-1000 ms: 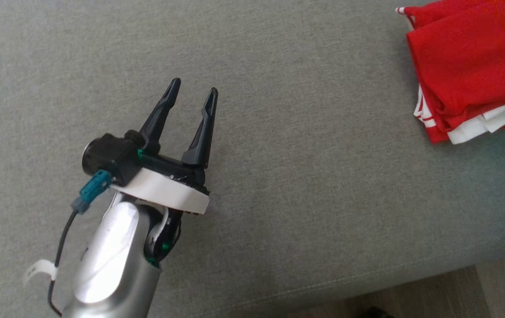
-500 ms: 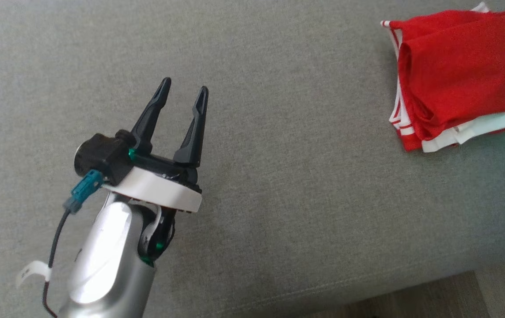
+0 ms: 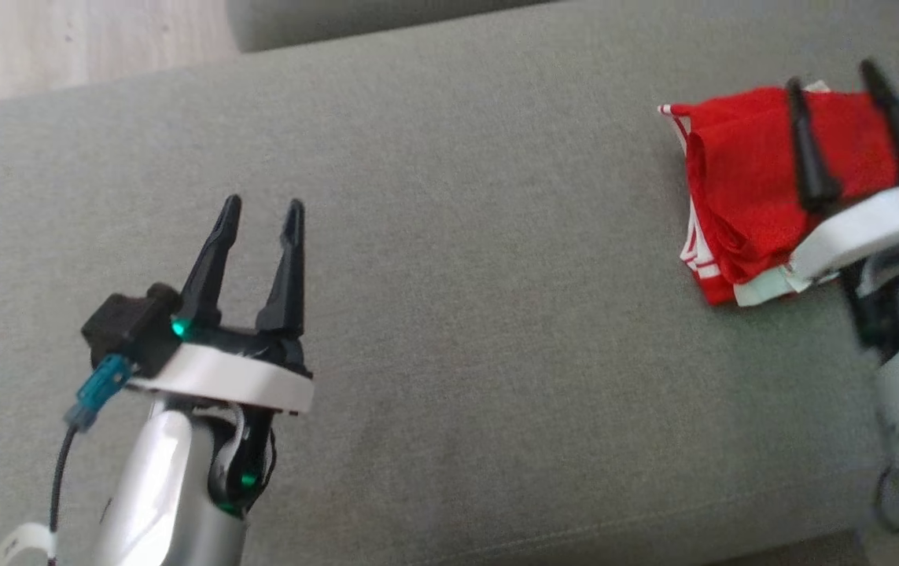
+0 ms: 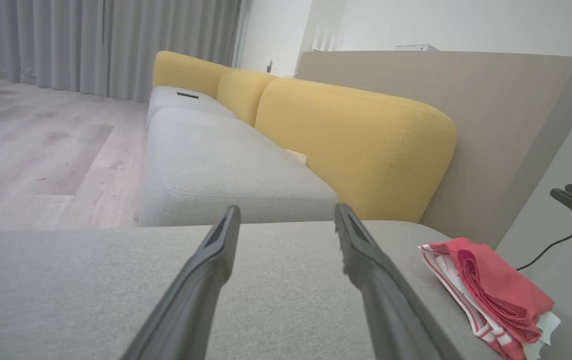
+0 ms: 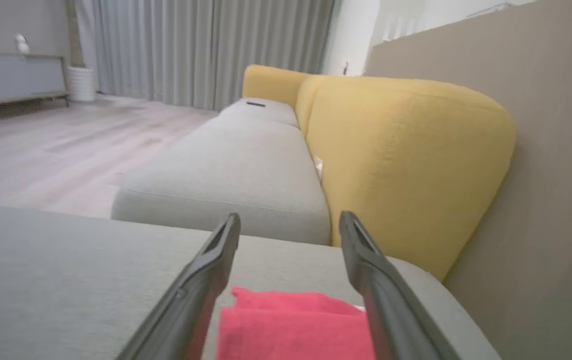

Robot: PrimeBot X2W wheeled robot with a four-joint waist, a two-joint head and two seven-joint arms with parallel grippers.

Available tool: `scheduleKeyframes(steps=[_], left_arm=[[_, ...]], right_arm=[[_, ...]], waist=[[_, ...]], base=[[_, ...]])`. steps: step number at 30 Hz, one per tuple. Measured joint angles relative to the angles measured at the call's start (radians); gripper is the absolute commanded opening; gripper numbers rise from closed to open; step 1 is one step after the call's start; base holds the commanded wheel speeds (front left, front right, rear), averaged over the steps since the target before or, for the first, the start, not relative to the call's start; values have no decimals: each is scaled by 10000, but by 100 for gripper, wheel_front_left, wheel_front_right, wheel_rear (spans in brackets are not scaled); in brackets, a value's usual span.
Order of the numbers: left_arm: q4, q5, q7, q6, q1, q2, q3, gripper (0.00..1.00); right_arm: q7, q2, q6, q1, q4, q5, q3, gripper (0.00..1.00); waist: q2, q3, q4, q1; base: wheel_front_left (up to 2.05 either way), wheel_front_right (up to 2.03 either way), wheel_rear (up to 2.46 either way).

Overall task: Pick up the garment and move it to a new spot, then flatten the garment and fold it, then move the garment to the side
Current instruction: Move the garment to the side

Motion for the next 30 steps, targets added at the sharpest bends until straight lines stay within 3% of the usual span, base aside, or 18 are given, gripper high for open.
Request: scheduleKeyframes(steps=[11,20,30], left_arm=[[-71,-159,-44,146,1158,8,414,100],[19,-263,-65,244,1830,12,387,100],[82,-224,-65,629,2110,13,330,100]], right_arm=[[-637,2405,0,2657,-1154,472,-894,100],[-1312,2727,0,4108,-1149,696,-1106,100],[-1555,2769,0,4304,-1131,972,-828,100]], waist=[[0,-963,649,-1],[0,-1456,1009,1],[0,-1550,1055,2]], base=[[0,0,0],[0,0,0],[0,0,0]])
